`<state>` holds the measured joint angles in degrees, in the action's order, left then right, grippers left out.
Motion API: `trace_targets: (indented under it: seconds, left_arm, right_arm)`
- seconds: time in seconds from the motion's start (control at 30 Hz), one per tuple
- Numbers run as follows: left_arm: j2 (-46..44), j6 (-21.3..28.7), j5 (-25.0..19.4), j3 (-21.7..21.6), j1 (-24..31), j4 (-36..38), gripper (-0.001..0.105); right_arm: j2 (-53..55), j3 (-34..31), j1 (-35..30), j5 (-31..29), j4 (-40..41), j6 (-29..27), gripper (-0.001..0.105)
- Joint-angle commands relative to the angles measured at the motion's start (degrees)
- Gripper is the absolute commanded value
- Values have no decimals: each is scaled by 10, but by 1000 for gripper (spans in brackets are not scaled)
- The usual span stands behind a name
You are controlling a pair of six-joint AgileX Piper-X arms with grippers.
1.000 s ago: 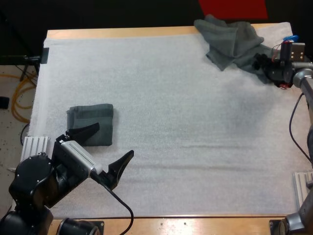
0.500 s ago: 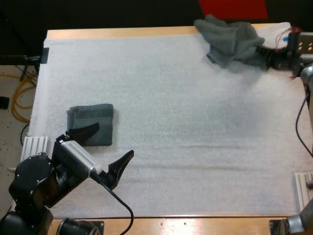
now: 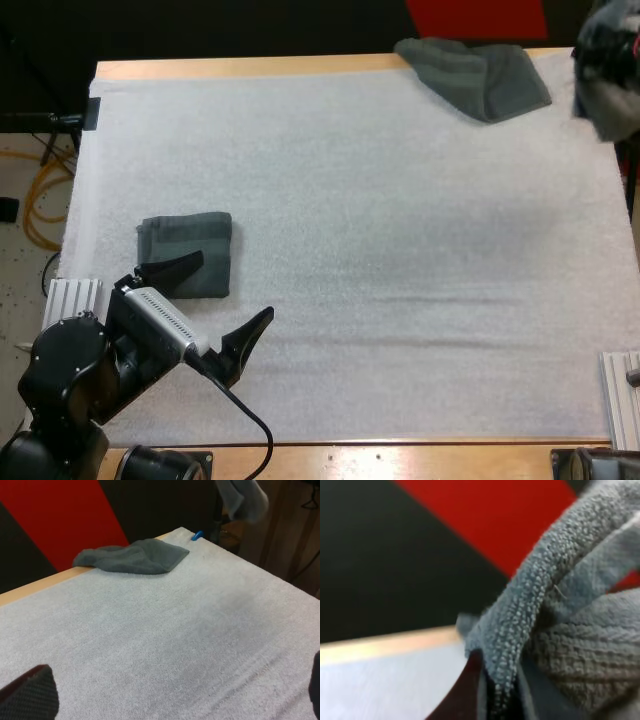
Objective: Pick towel from pile fold and stack
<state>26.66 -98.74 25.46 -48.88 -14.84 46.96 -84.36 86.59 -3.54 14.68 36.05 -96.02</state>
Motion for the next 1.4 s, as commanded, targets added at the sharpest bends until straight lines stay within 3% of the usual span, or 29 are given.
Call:
trace_targets:
  seconds: [0.0,0.17,0.27,0.43,0.57,0.77,0.93,1.23,1.3,1.37]
  left_arm:
    - [0,-3,1,-3,-3,-11,105]
    - [0,-3,1,-3,-3,-11,105]
    - [0,-3,1,-3,-3,-10,105]
    - [0,-3,1,-3,-3,2,105]
    - [0,-3,1,-3,-3,34,105]
    - [0,-3,1,-3,-3,67,105]
    - [0,-2,1,-3,-3,69,105]
    - [0,2,1,-3,-3,68,105]
    - [0,2,1,-3,-3,68,105]
    - [0,2,1,-3,-3,68,105]
  right_arm:
    - [11,-1,4,12,49,-2,0]
    - [26,-1,58,24,216,-14,0]
    - [24,-21,117,23,244,-19,0]
    - [24,-69,241,23,218,-11,0]
    - [31,-67,353,23,179,-7,0]
    - [49,-67,451,18,126,-2,0]
    - [49,-101,446,14,160,-4,0]
    - [49,-312,371,-45,170,-9,0]
    - [49,-339,352,-58,179,-2,4]
    - [49,-352,332,-58,196,-7,22]
